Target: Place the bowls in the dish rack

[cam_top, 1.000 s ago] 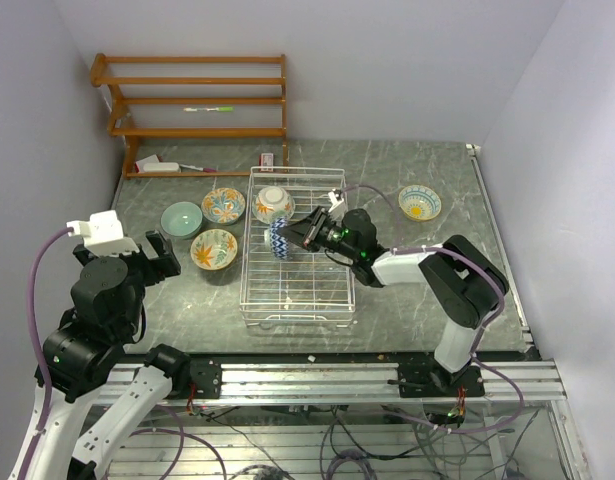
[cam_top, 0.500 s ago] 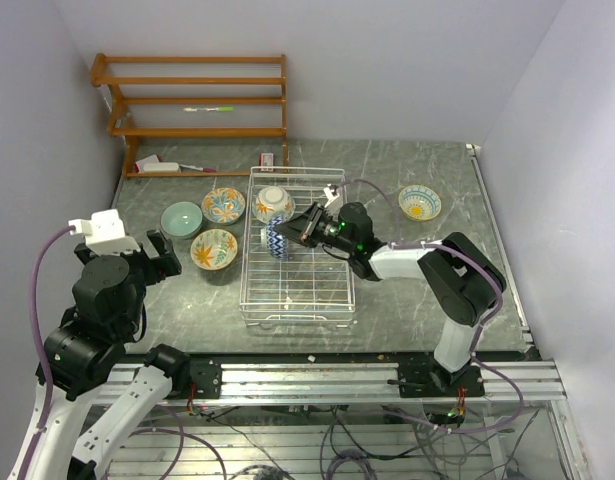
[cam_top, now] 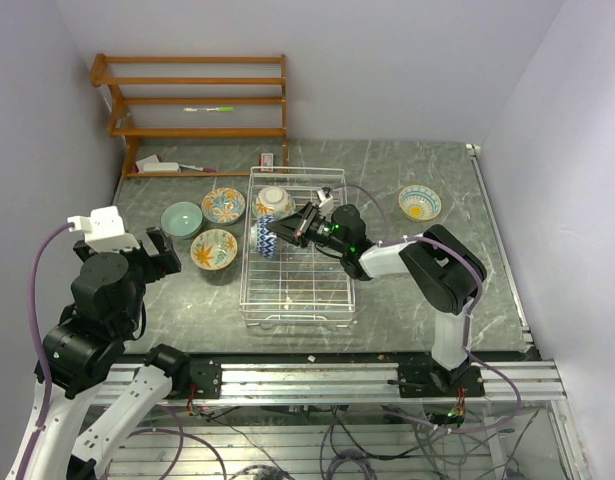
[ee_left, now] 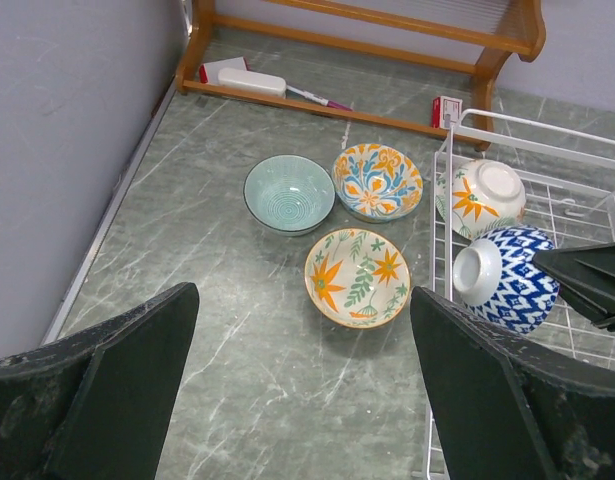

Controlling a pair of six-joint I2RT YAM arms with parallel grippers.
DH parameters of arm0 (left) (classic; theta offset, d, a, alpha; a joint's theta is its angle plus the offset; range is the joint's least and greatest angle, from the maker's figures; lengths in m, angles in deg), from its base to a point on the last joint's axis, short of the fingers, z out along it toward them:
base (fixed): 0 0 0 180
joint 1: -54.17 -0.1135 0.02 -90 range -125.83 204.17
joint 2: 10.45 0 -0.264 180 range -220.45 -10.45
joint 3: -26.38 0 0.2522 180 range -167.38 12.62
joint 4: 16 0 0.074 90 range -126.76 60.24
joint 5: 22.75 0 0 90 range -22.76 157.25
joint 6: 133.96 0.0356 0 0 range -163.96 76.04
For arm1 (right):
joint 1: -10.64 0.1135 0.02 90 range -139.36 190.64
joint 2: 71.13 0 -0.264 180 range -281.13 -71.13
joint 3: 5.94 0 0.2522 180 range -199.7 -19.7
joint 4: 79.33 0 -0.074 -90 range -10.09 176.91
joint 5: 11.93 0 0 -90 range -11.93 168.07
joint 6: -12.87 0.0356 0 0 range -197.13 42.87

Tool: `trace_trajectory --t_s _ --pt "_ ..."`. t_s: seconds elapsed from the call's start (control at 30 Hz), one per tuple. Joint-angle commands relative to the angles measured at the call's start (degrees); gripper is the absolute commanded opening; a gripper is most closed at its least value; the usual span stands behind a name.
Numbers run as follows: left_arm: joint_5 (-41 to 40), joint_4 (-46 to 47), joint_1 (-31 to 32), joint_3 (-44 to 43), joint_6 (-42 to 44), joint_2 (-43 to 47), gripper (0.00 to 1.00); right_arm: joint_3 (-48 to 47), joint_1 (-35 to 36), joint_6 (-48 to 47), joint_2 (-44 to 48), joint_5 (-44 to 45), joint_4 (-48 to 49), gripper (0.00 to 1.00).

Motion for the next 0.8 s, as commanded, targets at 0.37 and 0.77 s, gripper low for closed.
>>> trace_trajectory --t_s 0.37,0.77 --pt "-0.17 0.72 -0.41 -0.08 0.61 0.45 0.98 6.12 -1.4 -3.54 1.52 5.22 -19.3 0.05" --pt "-0.08 0.92 -0.41 0.89 0.78 0.46 0.98 10.25 -2.68 -3.93 2.32 6.29 -20.44 0.12"
